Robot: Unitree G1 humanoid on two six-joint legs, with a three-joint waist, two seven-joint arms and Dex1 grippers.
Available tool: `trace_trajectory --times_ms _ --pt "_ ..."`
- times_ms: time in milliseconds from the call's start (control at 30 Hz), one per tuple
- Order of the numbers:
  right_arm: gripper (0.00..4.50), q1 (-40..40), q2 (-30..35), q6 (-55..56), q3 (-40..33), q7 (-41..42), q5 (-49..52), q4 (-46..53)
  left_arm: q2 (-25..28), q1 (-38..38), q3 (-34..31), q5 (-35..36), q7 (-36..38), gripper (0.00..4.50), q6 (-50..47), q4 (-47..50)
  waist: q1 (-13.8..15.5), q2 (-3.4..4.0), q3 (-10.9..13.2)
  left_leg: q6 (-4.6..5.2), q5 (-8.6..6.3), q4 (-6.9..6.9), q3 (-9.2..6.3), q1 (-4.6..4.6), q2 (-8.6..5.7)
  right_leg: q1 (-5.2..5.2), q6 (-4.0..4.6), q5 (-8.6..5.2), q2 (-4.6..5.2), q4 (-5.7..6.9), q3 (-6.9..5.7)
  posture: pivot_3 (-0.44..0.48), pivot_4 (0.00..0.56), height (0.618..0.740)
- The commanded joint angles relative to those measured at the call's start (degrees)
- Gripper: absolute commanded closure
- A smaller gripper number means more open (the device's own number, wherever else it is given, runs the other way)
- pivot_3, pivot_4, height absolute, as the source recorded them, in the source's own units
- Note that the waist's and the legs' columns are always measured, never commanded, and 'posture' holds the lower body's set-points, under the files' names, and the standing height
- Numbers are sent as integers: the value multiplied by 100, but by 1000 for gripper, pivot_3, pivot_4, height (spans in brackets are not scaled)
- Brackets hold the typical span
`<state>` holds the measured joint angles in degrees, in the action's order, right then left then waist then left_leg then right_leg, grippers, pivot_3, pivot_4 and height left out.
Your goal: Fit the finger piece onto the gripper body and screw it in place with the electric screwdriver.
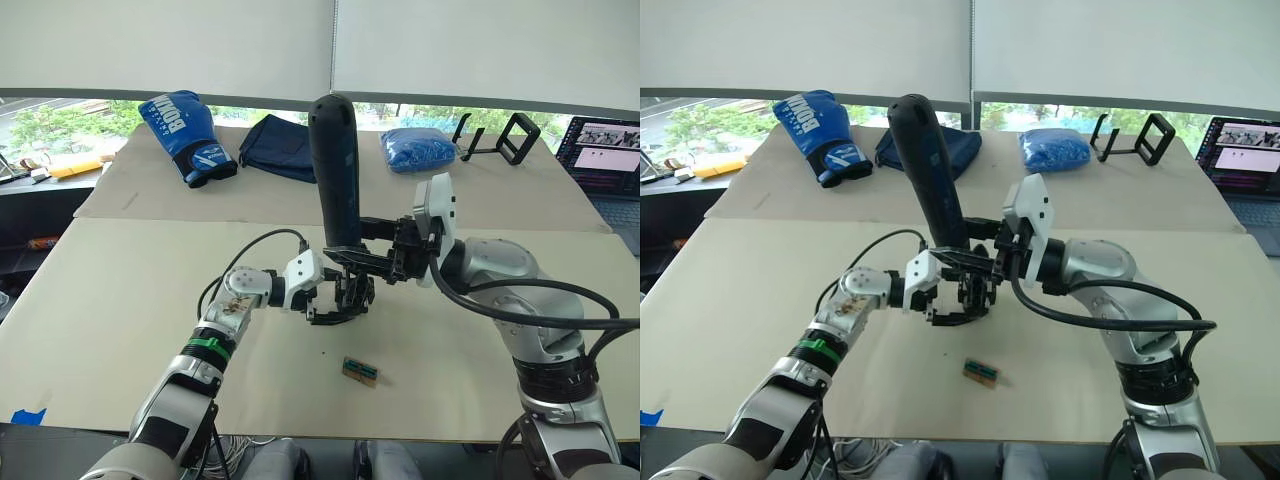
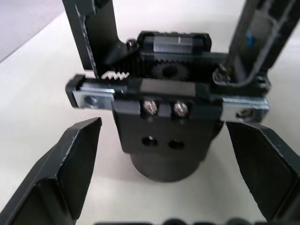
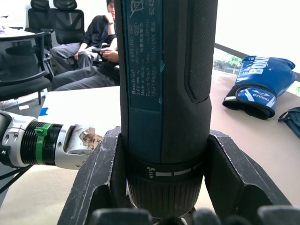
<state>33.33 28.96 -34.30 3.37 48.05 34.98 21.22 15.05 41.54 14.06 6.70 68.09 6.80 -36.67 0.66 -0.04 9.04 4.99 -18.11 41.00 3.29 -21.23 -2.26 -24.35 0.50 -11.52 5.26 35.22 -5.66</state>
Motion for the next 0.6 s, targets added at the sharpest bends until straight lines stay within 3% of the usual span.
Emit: trace_trajectory --times_ms 33,133,200,600 --pt "2597 34 45 130 -108 15 -2 143 -109 214 -127 24 -60 0 131 -200 2 0 0 0 0 0 0 0 0 0 0 0 0 0 0 0 150 740" --pt "2597 42 40 60 -119 -8 20 73 -92 277 -53 -81 86 791 353 -405 -2 0 0 0 0 0 0 0 -1 0 0 0 1 0 0 0 150 740" --pt "2597 38 49 26 -139 12 51 -4 -100 293 -46 -90 137 1662 358 -483 -1 0 0 0 0 1 0 2 0 1 0 0 1 1 0 0 150 740" --pt "2597 -147 332 -123 360 784 1 -674 -78 458 -74 -135 305 1699 407 -752 -3 -4 -18 0 0 -1 0 12 4 10 0 0 3 1 15 0 150 740"
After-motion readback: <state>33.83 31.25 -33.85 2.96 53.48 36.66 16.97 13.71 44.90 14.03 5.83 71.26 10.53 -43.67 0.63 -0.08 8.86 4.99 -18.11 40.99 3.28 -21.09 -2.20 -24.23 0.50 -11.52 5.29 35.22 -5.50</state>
